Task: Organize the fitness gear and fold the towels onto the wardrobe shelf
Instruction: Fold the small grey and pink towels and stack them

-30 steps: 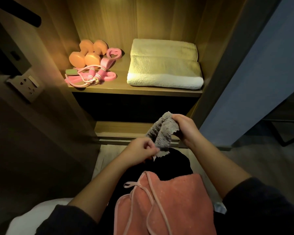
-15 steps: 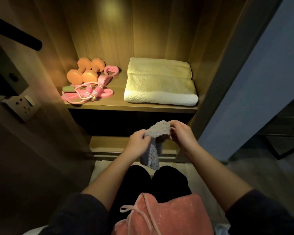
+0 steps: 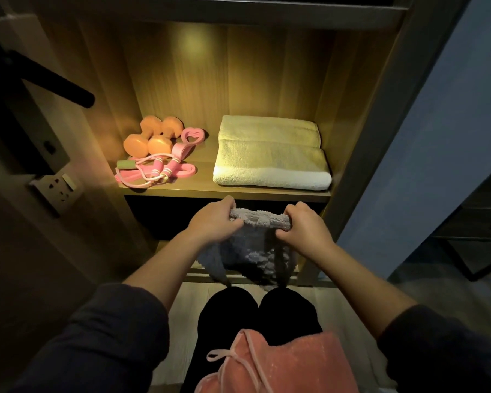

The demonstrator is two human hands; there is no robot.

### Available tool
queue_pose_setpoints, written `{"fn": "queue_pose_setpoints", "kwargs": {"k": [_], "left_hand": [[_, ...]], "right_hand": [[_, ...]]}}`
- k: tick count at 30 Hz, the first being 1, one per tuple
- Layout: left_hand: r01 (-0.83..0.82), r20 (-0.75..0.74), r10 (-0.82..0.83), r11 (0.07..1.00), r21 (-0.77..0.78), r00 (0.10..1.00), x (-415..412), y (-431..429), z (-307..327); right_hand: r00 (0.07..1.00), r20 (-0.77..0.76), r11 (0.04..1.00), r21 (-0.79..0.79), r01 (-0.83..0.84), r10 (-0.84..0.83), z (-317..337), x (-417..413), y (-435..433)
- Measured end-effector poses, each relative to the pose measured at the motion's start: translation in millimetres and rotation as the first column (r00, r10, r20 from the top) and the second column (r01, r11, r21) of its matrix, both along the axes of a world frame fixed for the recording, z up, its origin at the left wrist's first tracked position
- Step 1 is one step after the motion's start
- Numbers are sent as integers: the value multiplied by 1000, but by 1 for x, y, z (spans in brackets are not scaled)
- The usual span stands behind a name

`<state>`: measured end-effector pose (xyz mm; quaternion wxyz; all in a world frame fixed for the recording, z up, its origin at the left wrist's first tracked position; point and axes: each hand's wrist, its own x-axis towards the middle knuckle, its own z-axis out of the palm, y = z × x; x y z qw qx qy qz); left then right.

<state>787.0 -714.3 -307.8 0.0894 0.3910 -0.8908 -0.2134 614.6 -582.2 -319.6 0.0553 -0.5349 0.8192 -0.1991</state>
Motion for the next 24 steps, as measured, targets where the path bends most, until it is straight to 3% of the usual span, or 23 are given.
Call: {"fn": "queue_pose_setpoints", "kwargs": {"k": [8, 14, 19, 24], "left_hand": [[65, 43, -58, 978, -198, 997, 3, 16, 32], [50, 73, -35, 975, -215, 997, 18, 20, 61], [-59, -205, 35, 992, -112, 978, 38, 15, 77], [-129, -455, 148, 989, 72, 878, 50, 3, 87]], "right_hand": [[999, -41, 999, -36, -15, 13, 19, 3, 19], [996, 45, 997, -20, -71, 72, 51, -4, 42], [988, 154, 966, -257, 34, 6, 69, -20, 63], [937, 328, 922, -314, 225, -117, 80, -48, 61]]}}
